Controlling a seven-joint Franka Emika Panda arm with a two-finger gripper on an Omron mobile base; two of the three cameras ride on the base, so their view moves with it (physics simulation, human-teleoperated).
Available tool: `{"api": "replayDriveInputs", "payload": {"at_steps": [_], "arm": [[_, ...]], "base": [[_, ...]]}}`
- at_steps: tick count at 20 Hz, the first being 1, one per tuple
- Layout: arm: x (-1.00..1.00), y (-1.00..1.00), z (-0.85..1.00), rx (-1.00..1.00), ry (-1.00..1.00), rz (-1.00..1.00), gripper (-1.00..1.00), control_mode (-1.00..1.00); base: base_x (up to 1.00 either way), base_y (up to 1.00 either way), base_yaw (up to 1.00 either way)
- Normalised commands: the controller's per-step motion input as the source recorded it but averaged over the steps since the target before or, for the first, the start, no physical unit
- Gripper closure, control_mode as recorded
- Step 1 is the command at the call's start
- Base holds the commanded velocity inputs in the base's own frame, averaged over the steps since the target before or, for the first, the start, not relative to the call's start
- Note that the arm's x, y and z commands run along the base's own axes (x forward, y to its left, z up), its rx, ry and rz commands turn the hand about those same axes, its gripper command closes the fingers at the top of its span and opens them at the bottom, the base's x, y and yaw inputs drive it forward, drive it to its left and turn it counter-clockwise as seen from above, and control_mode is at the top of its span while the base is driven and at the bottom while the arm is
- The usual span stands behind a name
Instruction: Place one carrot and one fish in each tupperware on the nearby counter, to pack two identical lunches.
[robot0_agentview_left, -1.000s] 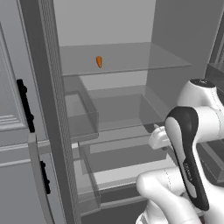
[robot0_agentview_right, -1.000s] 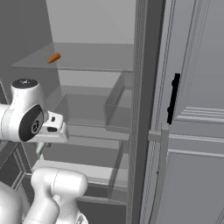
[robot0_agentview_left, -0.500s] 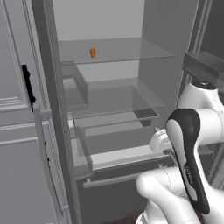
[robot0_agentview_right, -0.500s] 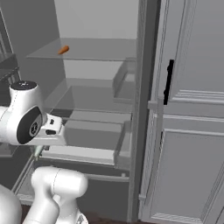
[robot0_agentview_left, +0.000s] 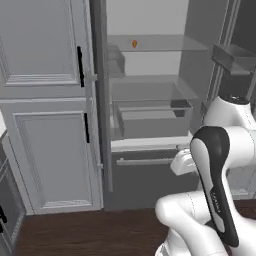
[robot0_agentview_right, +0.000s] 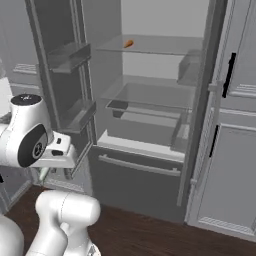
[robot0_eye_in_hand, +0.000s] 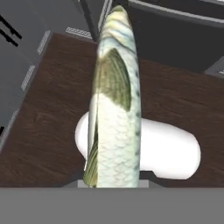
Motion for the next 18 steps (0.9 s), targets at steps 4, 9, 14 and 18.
{"api": "replayDriveInputs", "payload": {"at_steps": [4, 9, 14, 18], "arm": [[0.00, 0.00, 0.00, 0.00, 0.00, 0.00, 1.00, 1.00], [0.00, 0.00, 0.00, 0.00, 0.00, 0.00, 1.00, 1.00], [0.00, 0.00, 0.00, 0.00, 0.00, 0.00, 1.00, 1.00], [0.00, 0.00, 0.00, 0.00, 0.00, 0.00, 1.00, 1.00]], "base": [[-0.81, 0.79, 0.64], [-0.24, 0.80, 0.63], [0.26, 0.58, 0.59], [0.94, -0.04, 0.35]]}}
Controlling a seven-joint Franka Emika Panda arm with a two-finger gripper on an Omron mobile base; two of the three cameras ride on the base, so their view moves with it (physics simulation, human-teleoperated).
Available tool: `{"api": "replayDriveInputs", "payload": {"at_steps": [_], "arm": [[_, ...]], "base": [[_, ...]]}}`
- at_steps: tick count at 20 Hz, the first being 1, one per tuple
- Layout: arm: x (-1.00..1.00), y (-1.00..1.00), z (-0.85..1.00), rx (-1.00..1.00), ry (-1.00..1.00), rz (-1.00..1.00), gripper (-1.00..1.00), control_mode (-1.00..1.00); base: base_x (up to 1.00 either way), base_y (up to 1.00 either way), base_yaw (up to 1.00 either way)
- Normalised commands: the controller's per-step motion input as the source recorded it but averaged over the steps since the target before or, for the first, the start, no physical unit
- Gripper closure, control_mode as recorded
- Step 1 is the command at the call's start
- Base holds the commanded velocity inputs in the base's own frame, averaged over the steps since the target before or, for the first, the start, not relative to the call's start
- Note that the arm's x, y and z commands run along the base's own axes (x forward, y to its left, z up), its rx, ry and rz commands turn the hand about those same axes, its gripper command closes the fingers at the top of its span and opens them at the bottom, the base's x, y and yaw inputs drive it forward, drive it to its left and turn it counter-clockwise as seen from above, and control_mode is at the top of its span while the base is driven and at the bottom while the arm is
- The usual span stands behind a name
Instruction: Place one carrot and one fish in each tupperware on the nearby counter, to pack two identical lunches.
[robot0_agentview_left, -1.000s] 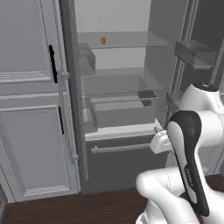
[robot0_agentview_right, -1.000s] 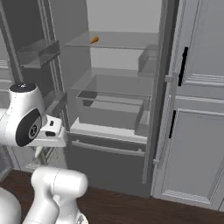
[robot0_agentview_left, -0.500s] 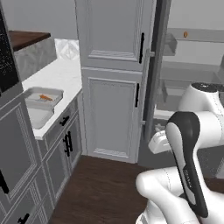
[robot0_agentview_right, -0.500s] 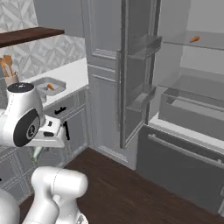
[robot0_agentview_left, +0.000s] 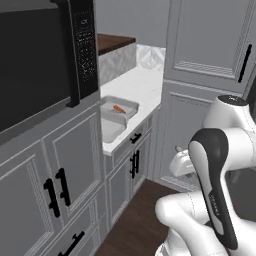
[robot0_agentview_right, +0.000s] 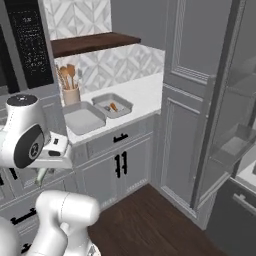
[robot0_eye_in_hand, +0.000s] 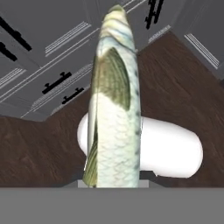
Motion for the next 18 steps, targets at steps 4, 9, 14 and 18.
{"api": "replayDriveInputs", "payload": {"at_steps": [4, 9, 14, 18], "arm": [[0.00, 0.00, 0.00, 0.00, 0.00, 0.00, 1.00, 1.00], [0.00, 0.00, 0.00, 0.00, 0.00, 0.00, 1.00, 1.00], [0.00, 0.00, 0.00, 0.00, 0.00, 0.00, 1.00, 1.00], [0.00, 0.00, 0.00, 0.00, 0.00, 0.00, 1.00, 1.00]], "base": [[1.00, -0.34, 0.08], [0.89, -0.16, 0.00], [0.70, 0.44, 0.00], [0.72, 0.07, 0.02]]}}
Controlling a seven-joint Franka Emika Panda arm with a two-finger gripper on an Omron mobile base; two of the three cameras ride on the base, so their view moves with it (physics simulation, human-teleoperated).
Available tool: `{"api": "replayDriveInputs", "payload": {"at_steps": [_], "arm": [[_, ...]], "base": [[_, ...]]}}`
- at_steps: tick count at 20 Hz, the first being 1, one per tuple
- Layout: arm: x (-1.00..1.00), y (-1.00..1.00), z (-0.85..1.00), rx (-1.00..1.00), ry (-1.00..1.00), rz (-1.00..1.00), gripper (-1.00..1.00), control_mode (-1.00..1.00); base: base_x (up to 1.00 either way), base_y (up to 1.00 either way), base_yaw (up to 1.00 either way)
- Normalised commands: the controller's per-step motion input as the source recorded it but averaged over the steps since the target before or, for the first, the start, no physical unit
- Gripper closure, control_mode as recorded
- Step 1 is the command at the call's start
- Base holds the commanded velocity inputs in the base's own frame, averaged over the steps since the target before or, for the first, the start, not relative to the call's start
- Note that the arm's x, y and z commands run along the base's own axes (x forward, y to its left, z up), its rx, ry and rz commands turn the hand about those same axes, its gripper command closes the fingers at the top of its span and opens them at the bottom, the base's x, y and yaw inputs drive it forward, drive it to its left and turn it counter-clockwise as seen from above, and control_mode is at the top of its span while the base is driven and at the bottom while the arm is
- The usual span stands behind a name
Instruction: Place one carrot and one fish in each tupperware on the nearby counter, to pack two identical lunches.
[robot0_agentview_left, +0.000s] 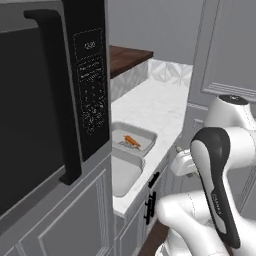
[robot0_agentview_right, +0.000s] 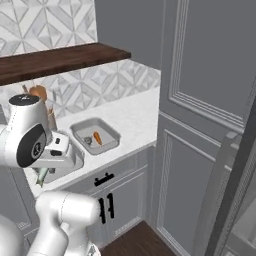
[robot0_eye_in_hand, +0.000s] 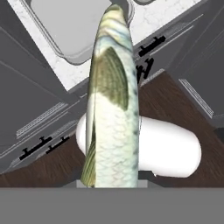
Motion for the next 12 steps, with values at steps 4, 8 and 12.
{"api": "replayDriveInputs", "payload": {"at_steps": [4, 8, 12], "arm": [[0.00, 0.00, 0.00, 0.00, 0.00, 0.00, 1.00, 1.00], [0.00, 0.00, 0.00, 0.00, 0.00, 0.00, 1.00, 1.00], [0.00, 0.00, 0.00, 0.00, 0.00, 0.00, 1.00, 1.00]], "base": [[0.53, -0.08, 0.19], [0.15, 0.00, 0.26], [0.02, -0.11, 0.30]]}}
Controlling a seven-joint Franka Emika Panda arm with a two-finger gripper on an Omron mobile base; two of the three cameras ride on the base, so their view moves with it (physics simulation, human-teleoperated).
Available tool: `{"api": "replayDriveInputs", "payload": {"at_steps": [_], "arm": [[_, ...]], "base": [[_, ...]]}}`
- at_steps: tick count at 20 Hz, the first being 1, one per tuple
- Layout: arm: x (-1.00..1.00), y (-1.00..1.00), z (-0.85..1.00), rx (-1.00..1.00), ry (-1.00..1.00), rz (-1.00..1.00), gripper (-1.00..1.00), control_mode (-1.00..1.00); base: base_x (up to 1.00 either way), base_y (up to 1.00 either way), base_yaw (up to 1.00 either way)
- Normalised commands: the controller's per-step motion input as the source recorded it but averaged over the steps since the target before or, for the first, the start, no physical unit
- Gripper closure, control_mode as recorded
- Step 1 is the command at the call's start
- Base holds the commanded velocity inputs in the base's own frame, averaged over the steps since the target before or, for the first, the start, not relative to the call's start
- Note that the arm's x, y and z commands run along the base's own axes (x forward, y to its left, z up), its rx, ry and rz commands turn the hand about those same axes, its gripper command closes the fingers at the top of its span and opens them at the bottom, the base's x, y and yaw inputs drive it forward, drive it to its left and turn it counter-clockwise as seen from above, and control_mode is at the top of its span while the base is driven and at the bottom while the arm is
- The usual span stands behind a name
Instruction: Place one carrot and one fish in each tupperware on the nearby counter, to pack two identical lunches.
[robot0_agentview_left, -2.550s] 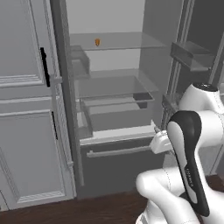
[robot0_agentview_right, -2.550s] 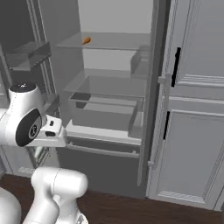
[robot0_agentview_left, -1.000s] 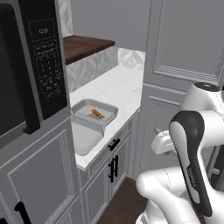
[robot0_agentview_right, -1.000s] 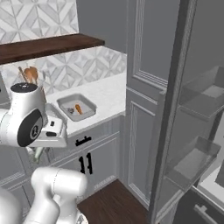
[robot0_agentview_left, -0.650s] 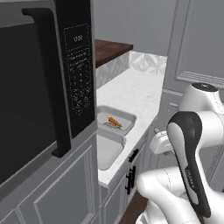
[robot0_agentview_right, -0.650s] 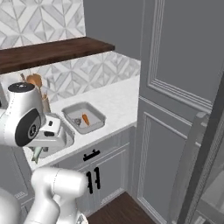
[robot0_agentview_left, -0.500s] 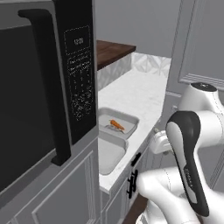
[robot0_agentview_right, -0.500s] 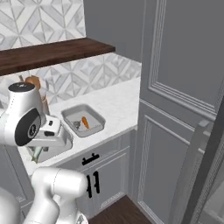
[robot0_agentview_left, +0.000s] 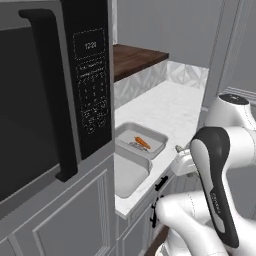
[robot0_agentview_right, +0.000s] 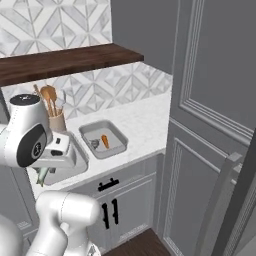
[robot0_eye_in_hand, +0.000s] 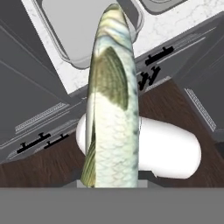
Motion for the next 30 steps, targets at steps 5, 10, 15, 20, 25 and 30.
{"api": "replayDriveInputs", "payload": {"at_steps": [5, 10, 15, 20, 25, 30], "arm": [[0.00, 0.00, 0.00, 0.00, 0.00, 0.00, 1.00, 1.00], [0.00, 0.00, 0.00, 0.00, 0.00, 0.00, 1.00, 1.00], [0.86, 0.02, -0.07, 0.00, 0.06, 0.20, 1.00, -1.00], [1.00, 0.03, -0.35, 0.01, 0.09, 0.37, 1.00, -1.00], [1.00, 0.19, -0.36, 0.00, 0.22, 0.27, 1.00, -1.00], [1.00, 0.52, -0.65, 0.00, 0.21, 0.27, 1.00, -1.00]], "base": [[0.02, -0.11, 0.15], [0.10, 0.00, 0.01], [0.00, 0.00, 0.00], [0.00, 0.00, 0.00], [0.00, 0.00, 0.00], [0.00, 0.00, 0.00]]}}
